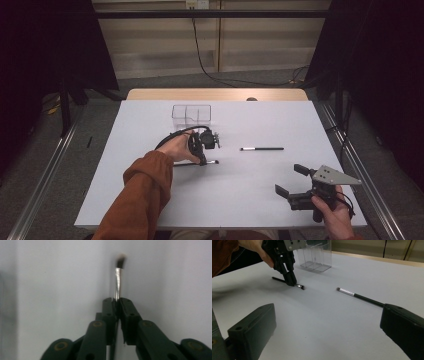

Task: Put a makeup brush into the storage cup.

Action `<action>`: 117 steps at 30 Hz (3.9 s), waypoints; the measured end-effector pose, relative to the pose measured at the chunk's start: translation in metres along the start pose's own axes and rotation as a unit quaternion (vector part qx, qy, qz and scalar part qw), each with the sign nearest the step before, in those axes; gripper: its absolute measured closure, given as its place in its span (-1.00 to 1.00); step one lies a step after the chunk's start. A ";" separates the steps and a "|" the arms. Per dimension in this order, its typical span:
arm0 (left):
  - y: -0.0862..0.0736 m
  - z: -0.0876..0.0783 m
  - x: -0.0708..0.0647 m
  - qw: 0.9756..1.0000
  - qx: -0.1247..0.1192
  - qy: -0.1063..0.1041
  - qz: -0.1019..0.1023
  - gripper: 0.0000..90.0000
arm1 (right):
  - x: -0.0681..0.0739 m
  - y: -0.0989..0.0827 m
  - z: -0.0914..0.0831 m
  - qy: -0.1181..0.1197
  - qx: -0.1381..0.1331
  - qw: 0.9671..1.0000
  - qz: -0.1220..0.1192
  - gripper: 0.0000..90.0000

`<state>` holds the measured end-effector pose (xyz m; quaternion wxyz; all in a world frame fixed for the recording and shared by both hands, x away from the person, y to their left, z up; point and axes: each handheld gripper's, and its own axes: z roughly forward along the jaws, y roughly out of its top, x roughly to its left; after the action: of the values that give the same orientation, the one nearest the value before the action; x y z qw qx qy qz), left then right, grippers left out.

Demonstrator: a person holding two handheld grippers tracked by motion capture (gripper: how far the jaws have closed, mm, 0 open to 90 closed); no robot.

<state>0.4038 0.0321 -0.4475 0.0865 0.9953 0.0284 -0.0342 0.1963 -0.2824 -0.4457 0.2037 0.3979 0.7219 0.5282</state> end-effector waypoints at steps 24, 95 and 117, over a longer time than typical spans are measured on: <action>-0.013 -0.006 0.006 0.997 -0.047 -0.022 -0.052 0.87 | 0.000 0.000 -0.001 -0.001 0.001 1.000 0.002 -1.00; -0.094 -0.077 -0.020 0.847 -0.471 0.132 -0.209 0.87 | 0.000 0.000 -0.001 -0.004 -0.001 1.000 0.001 -1.00; -0.107 -0.098 -0.025 0.812 -0.521 0.157 -0.214 0.87 | 0.002 0.001 -0.001 0.004 -0.015 1.000 -0.001 -1.00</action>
<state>0.3785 0.1531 -0.3675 0.5766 0.7619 0.2676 0.1244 0.1949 -0.2811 -0.4447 0.2076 0.3916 0.7153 0.5403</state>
